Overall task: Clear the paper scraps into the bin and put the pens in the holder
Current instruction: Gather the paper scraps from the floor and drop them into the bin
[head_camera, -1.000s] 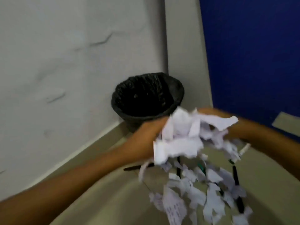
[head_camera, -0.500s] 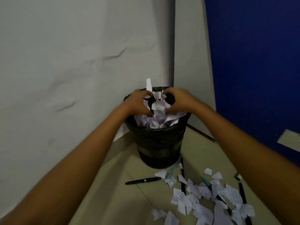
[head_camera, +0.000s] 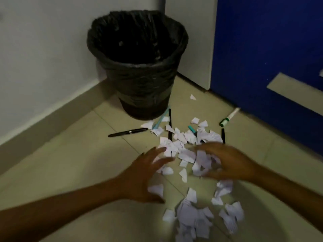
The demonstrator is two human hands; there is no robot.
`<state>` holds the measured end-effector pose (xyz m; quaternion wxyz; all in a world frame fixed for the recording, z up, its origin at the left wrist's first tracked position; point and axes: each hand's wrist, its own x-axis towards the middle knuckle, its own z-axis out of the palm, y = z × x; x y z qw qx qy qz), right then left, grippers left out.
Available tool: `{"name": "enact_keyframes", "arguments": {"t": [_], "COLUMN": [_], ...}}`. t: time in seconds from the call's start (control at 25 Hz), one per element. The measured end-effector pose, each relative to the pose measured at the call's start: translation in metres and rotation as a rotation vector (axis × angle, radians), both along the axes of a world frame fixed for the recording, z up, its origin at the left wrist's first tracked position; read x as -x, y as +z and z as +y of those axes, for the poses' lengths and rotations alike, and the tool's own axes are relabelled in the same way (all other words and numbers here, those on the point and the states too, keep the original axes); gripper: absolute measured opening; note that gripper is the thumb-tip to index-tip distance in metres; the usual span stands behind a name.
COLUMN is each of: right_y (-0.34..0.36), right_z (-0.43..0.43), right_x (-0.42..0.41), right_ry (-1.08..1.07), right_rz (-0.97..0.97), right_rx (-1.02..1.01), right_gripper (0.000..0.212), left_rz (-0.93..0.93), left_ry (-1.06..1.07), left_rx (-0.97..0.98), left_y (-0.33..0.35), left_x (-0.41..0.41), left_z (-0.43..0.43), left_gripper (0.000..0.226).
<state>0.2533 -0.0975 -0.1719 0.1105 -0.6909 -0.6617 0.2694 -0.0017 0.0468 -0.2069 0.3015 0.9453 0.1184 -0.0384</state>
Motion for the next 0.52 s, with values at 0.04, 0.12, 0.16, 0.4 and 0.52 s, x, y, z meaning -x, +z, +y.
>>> {"name": "enact_keyframes", "arguments": {"t": [0.04,0.12,0.16,0.4,0.52], "right_y": [-0.025,-0.055,-0.064,-0.116,-0.132], "right_z": [-0.027,-0.068,-0.083,-0.105,-0.078], "right_x": [0.002,0.006,0.011,0.07,0.083], "right_ry": [-0.006,-0.008,0.011,0.25,0.134], "right_rz": [0.022,0.014,-0.018,-0.155,-0.147], "right_rx": [0.023,-0.034,-0.053,-0.127,-0.231], "right_gripper": [0.079,0.092,0.094,0.088,0.069], "left_rz": [0.1,0.157,0.19,0.069,0.035], "left_ry": [0.002,-0.128,-0.242,-0.264,-0.075], "left_rx": [-0.075,-0.252,-0.246,-0.226,-0.289], "left_y": [-0.035,-0.071,-0.074,-0.081,-0.087], "left_x": [0.009,0.023,0.028,0.021,-0.008], "left_z": [-0.009,-0.026,-0.038,-0.085,-0.064], "left_gripper": [0.113,0.122,0.115,0.097,0.082]}}
